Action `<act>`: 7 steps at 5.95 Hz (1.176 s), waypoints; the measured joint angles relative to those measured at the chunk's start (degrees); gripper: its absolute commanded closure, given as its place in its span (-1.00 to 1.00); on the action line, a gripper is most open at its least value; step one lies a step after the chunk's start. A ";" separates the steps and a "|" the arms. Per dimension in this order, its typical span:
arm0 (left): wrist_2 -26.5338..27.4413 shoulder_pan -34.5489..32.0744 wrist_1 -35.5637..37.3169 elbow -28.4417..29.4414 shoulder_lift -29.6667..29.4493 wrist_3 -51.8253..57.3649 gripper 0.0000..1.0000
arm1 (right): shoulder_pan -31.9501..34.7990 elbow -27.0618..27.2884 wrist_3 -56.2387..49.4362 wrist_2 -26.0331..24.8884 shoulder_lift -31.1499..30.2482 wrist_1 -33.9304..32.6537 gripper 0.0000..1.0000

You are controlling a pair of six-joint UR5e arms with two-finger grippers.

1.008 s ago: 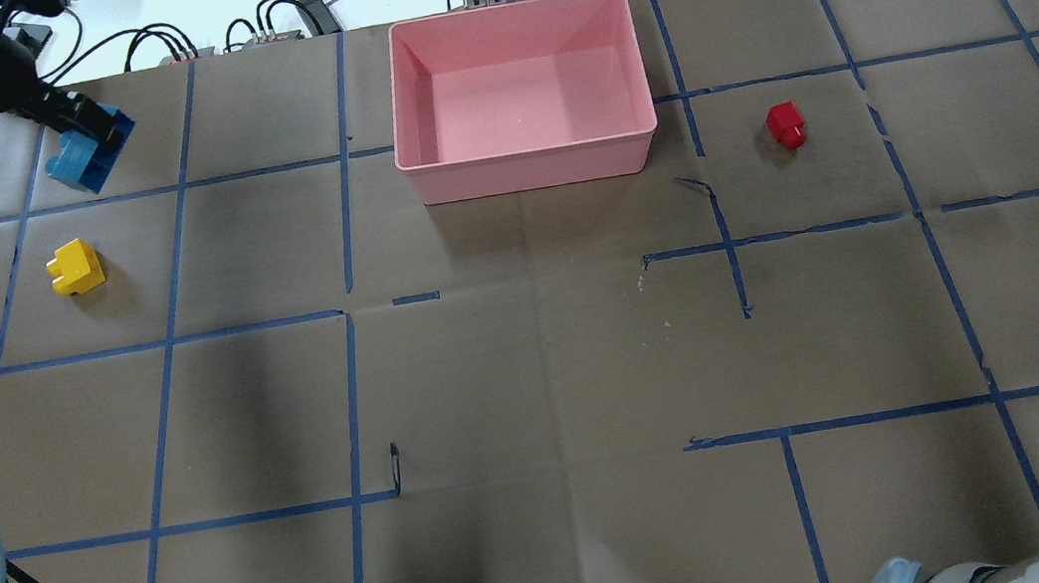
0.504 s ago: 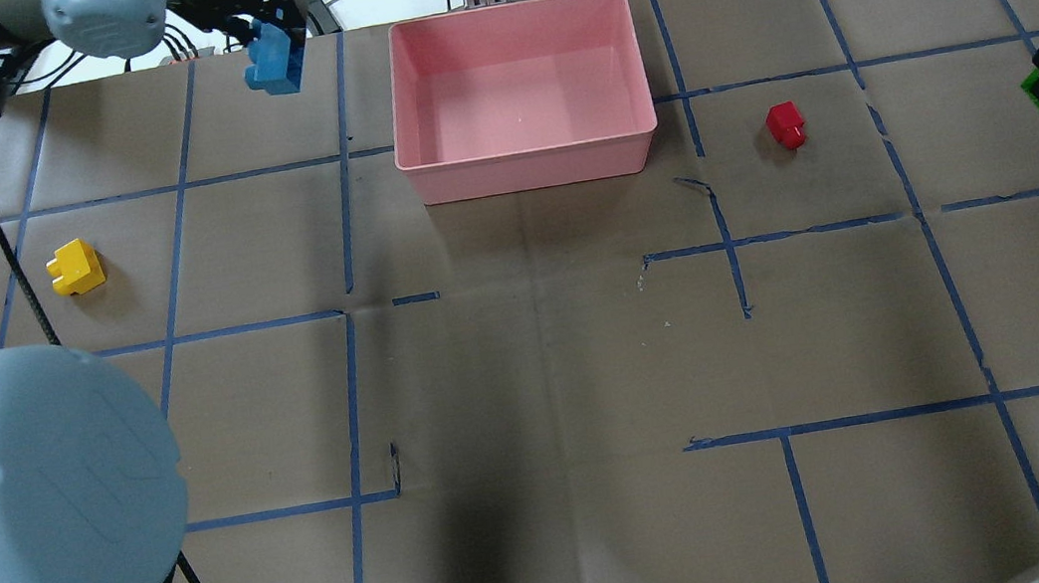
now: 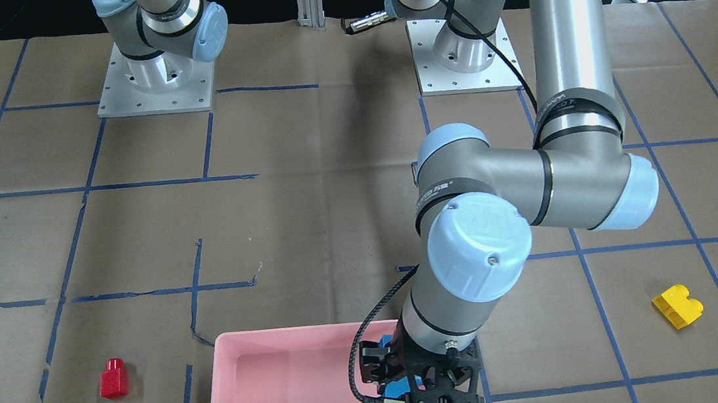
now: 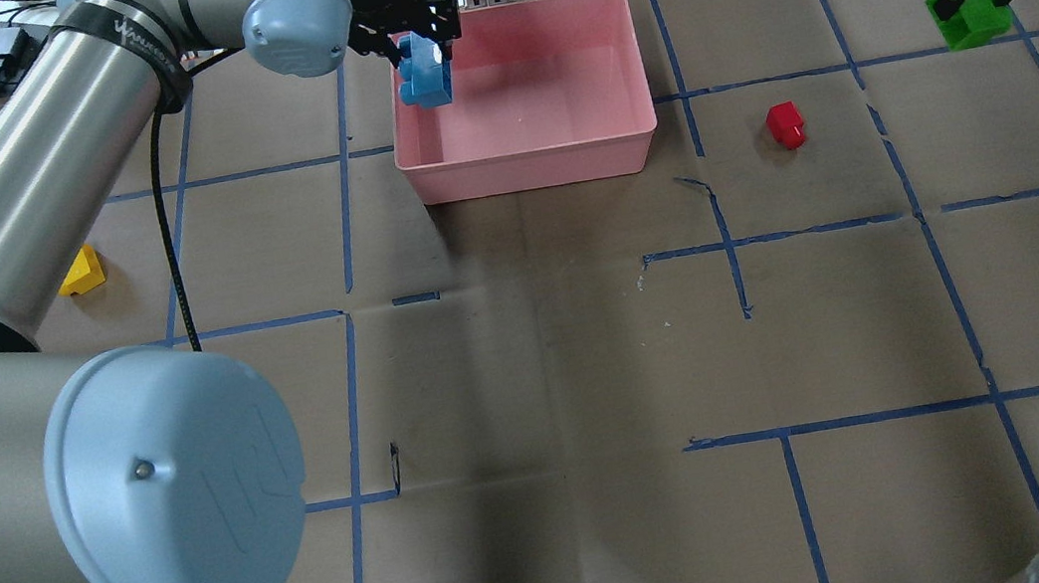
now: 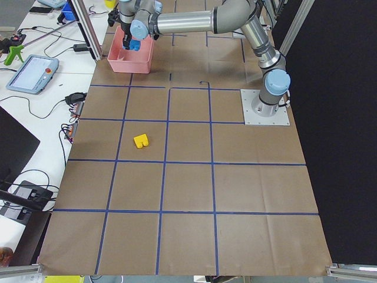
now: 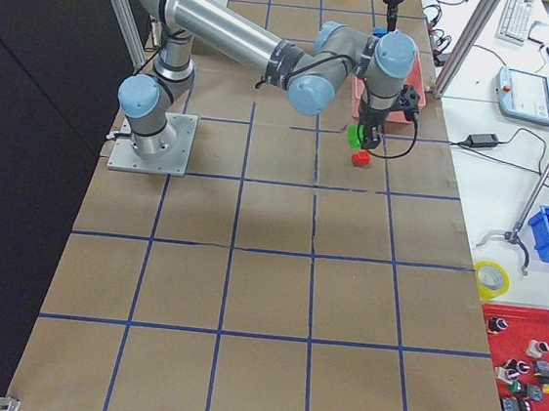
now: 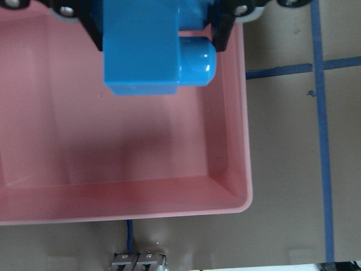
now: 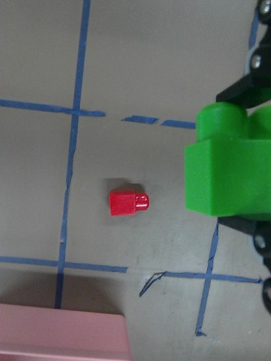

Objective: Put all blocks into box

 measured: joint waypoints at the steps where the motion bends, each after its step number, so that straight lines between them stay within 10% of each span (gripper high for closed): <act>1: 0.13 -0.98 1.78 0.00 -1.50 -1.25 -0.83 | 4.02 -4.40 5.50 0.29 2.55 1.43 0.88; 7: 0.08 5.72 -2.06 -0.47 5.54 -1.28 -0.99 | 20.25 -12.49 34.94 14.90 11.58 -0.25 0.81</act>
